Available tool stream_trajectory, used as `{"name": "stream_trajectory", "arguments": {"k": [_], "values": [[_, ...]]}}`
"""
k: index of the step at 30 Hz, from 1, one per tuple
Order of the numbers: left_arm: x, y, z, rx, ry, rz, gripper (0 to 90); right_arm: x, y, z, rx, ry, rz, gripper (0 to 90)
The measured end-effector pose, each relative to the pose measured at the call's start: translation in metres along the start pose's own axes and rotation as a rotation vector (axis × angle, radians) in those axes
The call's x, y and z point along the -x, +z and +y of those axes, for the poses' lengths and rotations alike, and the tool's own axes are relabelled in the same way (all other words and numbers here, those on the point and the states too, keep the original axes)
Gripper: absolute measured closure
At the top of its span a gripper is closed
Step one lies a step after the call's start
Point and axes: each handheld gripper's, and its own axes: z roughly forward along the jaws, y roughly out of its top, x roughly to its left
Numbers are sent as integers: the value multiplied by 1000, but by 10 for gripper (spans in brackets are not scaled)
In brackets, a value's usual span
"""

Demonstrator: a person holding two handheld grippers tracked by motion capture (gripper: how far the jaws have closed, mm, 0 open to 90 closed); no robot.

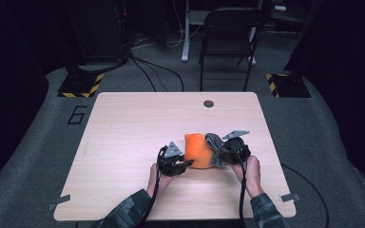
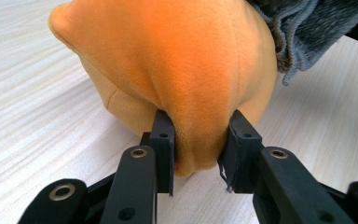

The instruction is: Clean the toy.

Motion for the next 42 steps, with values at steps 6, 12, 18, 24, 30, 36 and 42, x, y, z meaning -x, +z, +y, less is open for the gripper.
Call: {"name": "stream_trajectory", "arguments": {"k": [6, 12, 18, 24, 30, 36, 42], "values": [[-1, 0, 0, -3, -6, -6, 688, 13, 17, -8, -50, 55, -17, 717], [-1, 0, 0, -5, 0, -3, 688, 25, 51, -22, -123, 100, -15, 712], [-3, 0, 0, -1, -10, -3, 688, 29, 26, -13, -85, 88, -29, 721], [-1, 0, 0, -4, 6, 1, 687, 15, -21, 9, 78, 64, 10, 721], [-1, 0, -1, -8, 15, -1, 687, -40, -40, 34, 168, -74, 141, 716], [1, 0, -2, -14, 25, 11, 688, -63, -21, 29, 114, -141, 100, 714], [2, 0, -3, -10, 24, 12, 687, -51, -16, 24, 98, -136, 66, 712]]}}
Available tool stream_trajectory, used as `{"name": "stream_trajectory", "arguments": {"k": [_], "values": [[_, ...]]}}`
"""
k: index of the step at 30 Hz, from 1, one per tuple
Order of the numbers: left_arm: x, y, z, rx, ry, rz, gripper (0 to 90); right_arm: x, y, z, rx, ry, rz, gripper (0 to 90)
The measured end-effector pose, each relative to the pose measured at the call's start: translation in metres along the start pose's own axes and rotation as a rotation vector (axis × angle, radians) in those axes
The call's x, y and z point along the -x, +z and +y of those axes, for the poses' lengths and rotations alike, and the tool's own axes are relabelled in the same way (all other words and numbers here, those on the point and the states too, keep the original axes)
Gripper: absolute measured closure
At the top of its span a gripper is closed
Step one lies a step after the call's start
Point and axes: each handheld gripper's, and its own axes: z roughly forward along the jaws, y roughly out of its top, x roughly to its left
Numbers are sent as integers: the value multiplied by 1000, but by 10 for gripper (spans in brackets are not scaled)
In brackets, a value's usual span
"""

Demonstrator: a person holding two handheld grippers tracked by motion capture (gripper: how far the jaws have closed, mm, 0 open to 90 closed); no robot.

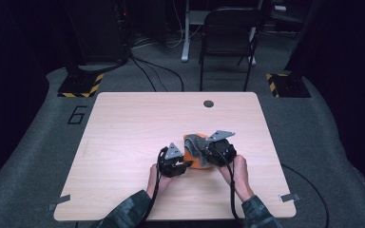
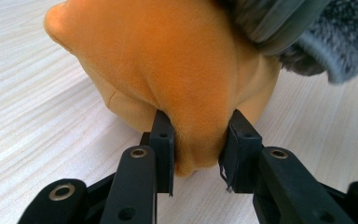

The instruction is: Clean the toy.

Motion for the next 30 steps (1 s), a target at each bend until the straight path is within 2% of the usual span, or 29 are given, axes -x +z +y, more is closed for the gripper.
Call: {"name": "stream_trajectory", "arguments": {"k": [5, 9, 14, 19, 23, 24, 27, 29, 30], "values": [[0, 0, 0, -6, 21, 2, 687, 15, -1, -8, -34, 18, -26, 712], [0, 0, 0, -6, 19, -1, 686, 27, 0, -15, -70, 42, -60, 711], [1, 1, 0, -6, 29, 0, 685, 42, 5, -24, -76, 95, -26, 710], [1, 1, 0, -7, 32, 1, 685, 52, 9, -32, -103, 116, -65, 710], [1, 1, 0, -7, 22, 1, 684, 63, 22, -44, -154, 157, -83, 711], [1, 0, 0, -11, 34, 1, 685, 65, 26, -47, -167, 161, -85, 711], [1, 0, 0, -6, 33, 2, 684, 70, 40, -56, -229, 165, -95, 711], [1, 0, 0, -4, 28, 1, 683, 70, 50, -62, -253, 173, -95, 711], [1, 0, 0, -3, 27, 1, 683, 70, 51, -63, -248, 183, -95, 711]]}}
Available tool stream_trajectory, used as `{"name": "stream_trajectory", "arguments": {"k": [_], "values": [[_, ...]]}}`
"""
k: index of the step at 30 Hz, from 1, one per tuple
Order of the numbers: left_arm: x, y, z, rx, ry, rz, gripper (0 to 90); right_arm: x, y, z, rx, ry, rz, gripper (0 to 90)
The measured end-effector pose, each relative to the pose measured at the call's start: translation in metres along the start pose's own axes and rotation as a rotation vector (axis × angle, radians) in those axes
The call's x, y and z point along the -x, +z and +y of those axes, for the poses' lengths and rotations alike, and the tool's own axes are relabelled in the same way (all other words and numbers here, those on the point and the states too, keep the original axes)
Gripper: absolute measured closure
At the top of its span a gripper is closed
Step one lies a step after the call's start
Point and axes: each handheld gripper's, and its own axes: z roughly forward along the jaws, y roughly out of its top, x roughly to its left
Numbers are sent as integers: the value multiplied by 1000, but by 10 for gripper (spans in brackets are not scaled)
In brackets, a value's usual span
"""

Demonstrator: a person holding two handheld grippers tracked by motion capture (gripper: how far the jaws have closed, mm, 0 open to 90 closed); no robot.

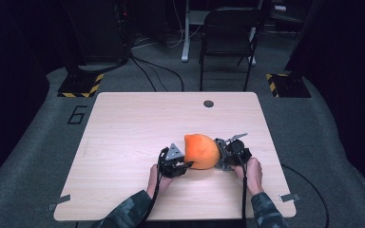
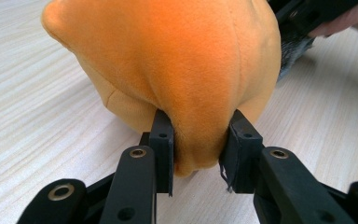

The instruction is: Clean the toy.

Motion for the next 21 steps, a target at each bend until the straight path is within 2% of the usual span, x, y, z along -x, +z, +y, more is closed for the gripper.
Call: {"name": "stream_trajectory", "arguments": {"k": [2, 5, 7, 10, 13, 16, 18, 19, 21], "values": [[0, 0, 0, 2, -2, 0, 682, -1, 0, 1, 2, -7, -12, 711], [0, 0, 0, 4, -7, -1, 680, 2, -3, 1, 3, -5, -1, 712], [0, 0, 0, 5, -12, -4, 679, 6, -11, 2, 24, 4, -16, 713], [-1, 0, 0, 4, -12, -8, 678, 10, -38, 7, 117, 28, -17, 713], [-1, 0, 0, 7, -8, -6, 677, 4, -70, 15, 240, 38, 15, 714], [-1, 0, 0, 4, -7, -8, 674, -12, -91, 23, 316, -15, 61, 714], [-1, 0, 0, 7, -7, -3, 673, -28, -89, 28, 301, -69, 77, 714], [-1, 1, 0, 8, -8, -2, 672, -34, -84, 29, 289, -60, 70, 714], [-1, 1, -1, 1, -13, -2, 663, -42, -66, 29, 234, -96, 51, 715]]}}
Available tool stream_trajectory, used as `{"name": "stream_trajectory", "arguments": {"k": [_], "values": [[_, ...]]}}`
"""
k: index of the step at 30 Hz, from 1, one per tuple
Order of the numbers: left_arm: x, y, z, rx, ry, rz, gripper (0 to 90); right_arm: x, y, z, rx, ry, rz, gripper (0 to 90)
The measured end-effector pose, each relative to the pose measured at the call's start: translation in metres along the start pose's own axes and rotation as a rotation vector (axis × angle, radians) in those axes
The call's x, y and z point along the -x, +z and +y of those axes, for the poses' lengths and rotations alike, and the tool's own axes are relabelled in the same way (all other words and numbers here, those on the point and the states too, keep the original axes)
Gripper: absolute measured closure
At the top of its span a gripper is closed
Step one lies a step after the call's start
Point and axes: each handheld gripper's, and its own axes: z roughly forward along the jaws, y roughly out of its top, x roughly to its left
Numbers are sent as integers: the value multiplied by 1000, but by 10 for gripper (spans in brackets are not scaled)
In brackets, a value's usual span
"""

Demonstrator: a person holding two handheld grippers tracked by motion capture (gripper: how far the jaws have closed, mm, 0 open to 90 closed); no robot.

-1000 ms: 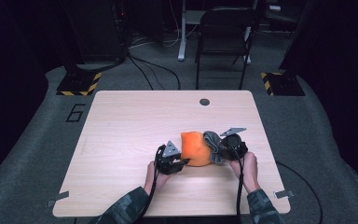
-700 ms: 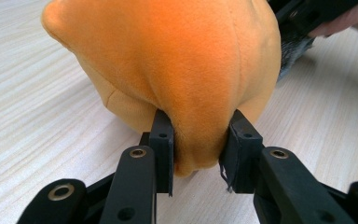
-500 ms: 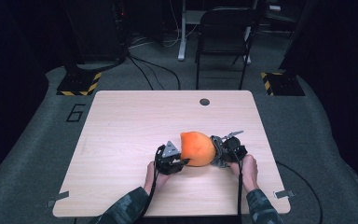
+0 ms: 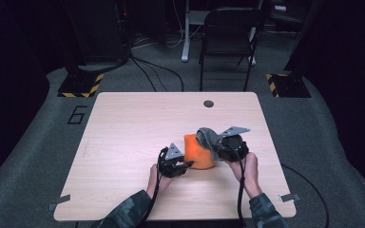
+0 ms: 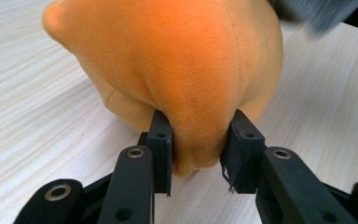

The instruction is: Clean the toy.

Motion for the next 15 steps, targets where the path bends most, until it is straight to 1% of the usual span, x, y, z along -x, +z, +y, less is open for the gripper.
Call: {"name": "stream_trajectory", "arguments": {"k": [1, 2, 3, 4, 5, 7, 8, 9, 10, 11, 12, 13, 14, 15], "values": [[-1, 0, 0, -4, -3, 0, 656, -1, 8, -3, -2, 4, -7, 716], [-2, 0, -1, 0, -17, -6, 646, -1, 12, -5, -3, 3, -2, 716], [-2, 0, -1, 5, -25, -9, 636, 0, 14, -5, -4, 8, 2, 717], [-3, 0, -1, 7, -15, -7, 618, 1, 14, -4, 1, 16, 4, 717], [-4, 0, 0, 7, -10, -8, 583, 2, 14, -4, -3, 14, 10, 717], [-4, 0, 0, 5, 0, -7, 503, 2, 15, -4, -6, 10, -1, 718], [-4, -1, 0, 7, 8, -2, 461, 1, 16, -4, -9, 20, -7, 718], [-4, -1, -1, 10, 11, 6, 425, 2, 17, -4, -7, 10, -11, 718], [-5, -2, -1, 7, 15, 9, 391, 3, 18, -3, -10, 15, -12, 718], [-5, -3, -1, 12, 19, 8, 358, 4, 18, -3, -11, 8, -10, 718], [-5, -4, -1, 15, 25, 12, 331, 4, 19, -3, -4, 21, -12, 718], [-5, -5, -1, 17, 42, 22, 317, 5, 20, -3, -11, 12, -2, 718], [-4, -6, -1, 27, 60, 23, 298, 6, 20, -2, -12, 9, -2, 718], [-4, -7, -1, 31, 83, 22, 286, 5, 20, -2, -15, 14, -1, 718]]}}
